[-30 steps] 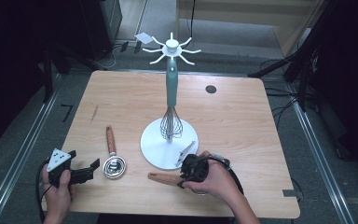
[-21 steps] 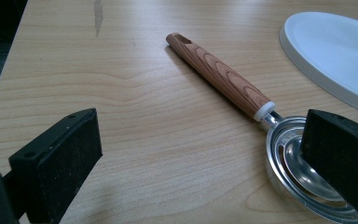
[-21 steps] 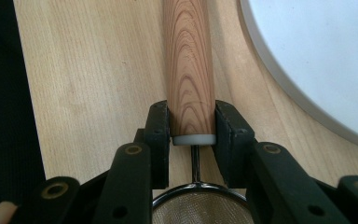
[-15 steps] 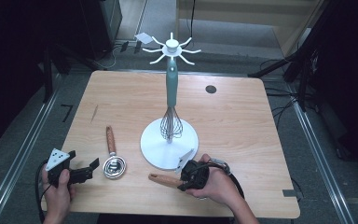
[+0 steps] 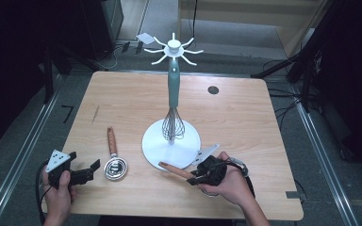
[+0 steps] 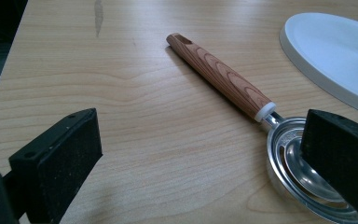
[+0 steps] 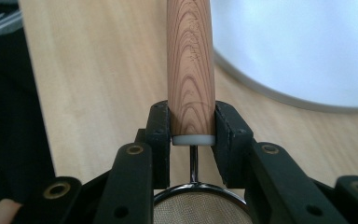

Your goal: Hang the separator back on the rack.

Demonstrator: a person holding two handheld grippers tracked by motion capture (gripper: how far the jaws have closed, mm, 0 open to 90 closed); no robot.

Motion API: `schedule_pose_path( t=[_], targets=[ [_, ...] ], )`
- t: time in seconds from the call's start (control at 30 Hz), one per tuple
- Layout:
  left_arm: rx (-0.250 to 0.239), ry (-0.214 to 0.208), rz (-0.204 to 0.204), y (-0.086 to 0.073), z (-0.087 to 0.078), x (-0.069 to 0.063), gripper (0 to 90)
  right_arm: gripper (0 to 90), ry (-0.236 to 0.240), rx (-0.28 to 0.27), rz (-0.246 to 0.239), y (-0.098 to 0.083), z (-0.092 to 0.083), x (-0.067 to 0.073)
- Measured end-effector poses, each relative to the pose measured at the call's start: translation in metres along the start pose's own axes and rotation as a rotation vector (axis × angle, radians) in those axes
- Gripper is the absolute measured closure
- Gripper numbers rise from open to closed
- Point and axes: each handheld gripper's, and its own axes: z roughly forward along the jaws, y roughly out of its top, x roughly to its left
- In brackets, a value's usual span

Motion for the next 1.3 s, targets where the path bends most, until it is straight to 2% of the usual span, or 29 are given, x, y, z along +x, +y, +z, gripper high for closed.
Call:
schedule_pose_path(
  t=[0.2,0.27,0.53,0.83,1.1,1.3],
  targets=[
    [0.004,-0.002,0.011,0.000,0.001,-0.001,0.0,71.0,-0.042,-0.060,0.069,-0.007,-0.011,-0.010],
    [0.003,0.000,0.012,0.000,0.001,-0.002,0.0,71.0,-0.058,-0.079,0.076,-0.010,-0.013,-0.014],
    [0.003,0.000,0.011,-0.001,0.002,-0.002,0.0,71.0,-0.111,-0.142,0.155,-0.017,-0.019,-0.024],
    [0.003,-0.004,0.000,0.000,0.002,0.000,0.0,71.0,-0.170,-0.200,0.197,-0.022,-0.027,-0.030],
    [0.003,-0.005,0.000,-0.001,0.002,-0.001,0.0,70.9,-0.201,-0.239,0.233,-0.026,-0.033,-0.034],
    [0.004,-0.002,0.001,-0.001,0.001,-0.001,0.0,70.9,-0.219,-0.261,0.232,-0.028,-0.035,-0.036]
  ],
)
